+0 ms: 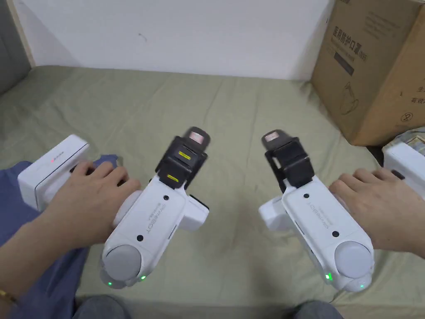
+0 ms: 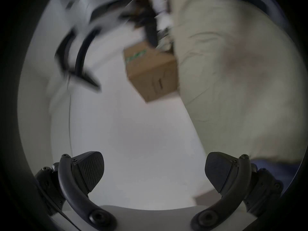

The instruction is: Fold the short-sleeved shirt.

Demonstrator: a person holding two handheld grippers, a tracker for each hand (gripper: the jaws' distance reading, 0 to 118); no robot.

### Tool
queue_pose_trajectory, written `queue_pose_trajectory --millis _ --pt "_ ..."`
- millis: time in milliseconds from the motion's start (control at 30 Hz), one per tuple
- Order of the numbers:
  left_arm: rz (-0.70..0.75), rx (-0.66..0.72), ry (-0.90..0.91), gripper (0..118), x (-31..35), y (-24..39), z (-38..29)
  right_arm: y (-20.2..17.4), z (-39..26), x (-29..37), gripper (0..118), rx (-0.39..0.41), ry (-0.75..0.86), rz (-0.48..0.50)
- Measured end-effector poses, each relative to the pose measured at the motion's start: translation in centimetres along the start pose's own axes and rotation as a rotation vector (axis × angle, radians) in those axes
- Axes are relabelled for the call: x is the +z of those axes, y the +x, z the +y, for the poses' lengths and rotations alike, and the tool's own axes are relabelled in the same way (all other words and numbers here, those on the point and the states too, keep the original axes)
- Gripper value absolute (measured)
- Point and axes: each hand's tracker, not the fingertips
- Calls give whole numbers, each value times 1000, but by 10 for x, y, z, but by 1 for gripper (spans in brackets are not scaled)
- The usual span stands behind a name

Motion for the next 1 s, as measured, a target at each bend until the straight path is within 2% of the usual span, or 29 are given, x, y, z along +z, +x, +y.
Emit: queue_pose_trajectory --millis 33,100,167,200,267,333,400,433,467,500,533,633,800,833,1000 --pt "7 -16 15 118 0 0 1 -1 -1 2 117 -13 25 33" --pt "-6 84 1 118 3 -6 0 4 1 4 117 -46 36 90" --pt "-15 290 -67 118 1 -18 -3 13 -2 6 117 -173 18 91" --pt "-31 433 -129 118 -1 -27 -10 22 -5 4 117 -313 -24 99" --pt "-64 786 -239 118 -6 -45 -24 49 -15 -2 117 -703 -118 168" --pt "-76 1208 -367 118 -10 -66 -48 72 -45 -6 117 -1294 -190 232" --pt "-10 1566 -447 118 -7 -73 -68 73 -70 -5 117 -1754 -228 215" --pt "26 1720 -463 118 -3 -72 -76 69 -80 -4 117 -1942 -237 160" --pt "62 1843 -493 118 -1 -72 -81 63 -82 -2 117 -2062 -272 95" --pt "87 1913 -517 118 1 -69 -83 59 -83 -1 117 -2127 -317 46" --pt "116 1975 -540 118 4 -64 -83 55 -82 -1 117 -2159 -389 15" --pt "178 2045 -585 118 12 -53 -69 44 -65 6 117 -2211 -457 -66" --pt "158 2052 -609 118 20 -34 -47 40 -27 25 117 -2193 -516 -72" --pt "142 2060 -611 118 21 -31 -46 28 -34 22 117 -2193 -525 -71" --pt "90 2009 -605 118 21 -26 -30 17 -37 29 117 -2209 -526 -76"
